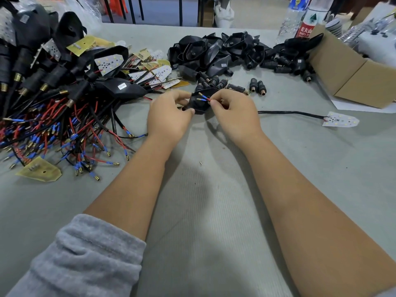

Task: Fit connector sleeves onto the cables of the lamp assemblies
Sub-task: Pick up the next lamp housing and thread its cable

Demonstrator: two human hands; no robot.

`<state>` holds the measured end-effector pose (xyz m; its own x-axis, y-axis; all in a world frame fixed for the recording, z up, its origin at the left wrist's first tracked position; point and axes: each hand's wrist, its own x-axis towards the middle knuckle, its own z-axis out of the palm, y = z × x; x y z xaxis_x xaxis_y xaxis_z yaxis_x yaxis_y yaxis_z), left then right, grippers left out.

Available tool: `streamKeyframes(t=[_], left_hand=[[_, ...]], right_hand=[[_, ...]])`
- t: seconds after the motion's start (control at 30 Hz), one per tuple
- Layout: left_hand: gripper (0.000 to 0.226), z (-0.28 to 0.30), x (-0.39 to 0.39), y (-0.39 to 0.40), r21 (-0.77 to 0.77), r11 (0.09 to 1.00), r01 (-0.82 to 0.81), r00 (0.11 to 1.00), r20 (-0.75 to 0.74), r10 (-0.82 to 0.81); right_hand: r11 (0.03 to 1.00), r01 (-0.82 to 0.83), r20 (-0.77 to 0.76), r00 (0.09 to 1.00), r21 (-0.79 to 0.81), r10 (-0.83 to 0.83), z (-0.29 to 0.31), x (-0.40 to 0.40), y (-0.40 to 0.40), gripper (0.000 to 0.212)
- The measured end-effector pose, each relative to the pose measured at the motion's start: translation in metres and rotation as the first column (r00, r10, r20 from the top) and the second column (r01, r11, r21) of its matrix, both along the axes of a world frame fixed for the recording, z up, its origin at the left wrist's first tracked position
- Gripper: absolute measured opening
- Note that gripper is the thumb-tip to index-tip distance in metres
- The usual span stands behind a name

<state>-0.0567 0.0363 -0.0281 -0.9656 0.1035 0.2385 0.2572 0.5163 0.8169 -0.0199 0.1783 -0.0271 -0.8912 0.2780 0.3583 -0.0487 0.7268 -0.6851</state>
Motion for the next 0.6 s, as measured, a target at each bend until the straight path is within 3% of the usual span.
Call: streamKeyframes(t=[0.23,0.6], left_hand=[[0.028,0.0003,-0.0008,0.0038,0.22,0.975,0.041,0.997,-0.067,-0.027],[0.036,0.0035,0.003,0.0004,0.565,0.811,0.154,0.984,-0.017,-0.175]], right_hand=[[0.978,-0.005,0.049,0.999,0.207,-0.005,0.0019,0.0009,-0.0017,0.017],[0.993,-0.086,-0.041,0.995,0.086,0.09,0.003,0.0051,-0.0041,0.015]])
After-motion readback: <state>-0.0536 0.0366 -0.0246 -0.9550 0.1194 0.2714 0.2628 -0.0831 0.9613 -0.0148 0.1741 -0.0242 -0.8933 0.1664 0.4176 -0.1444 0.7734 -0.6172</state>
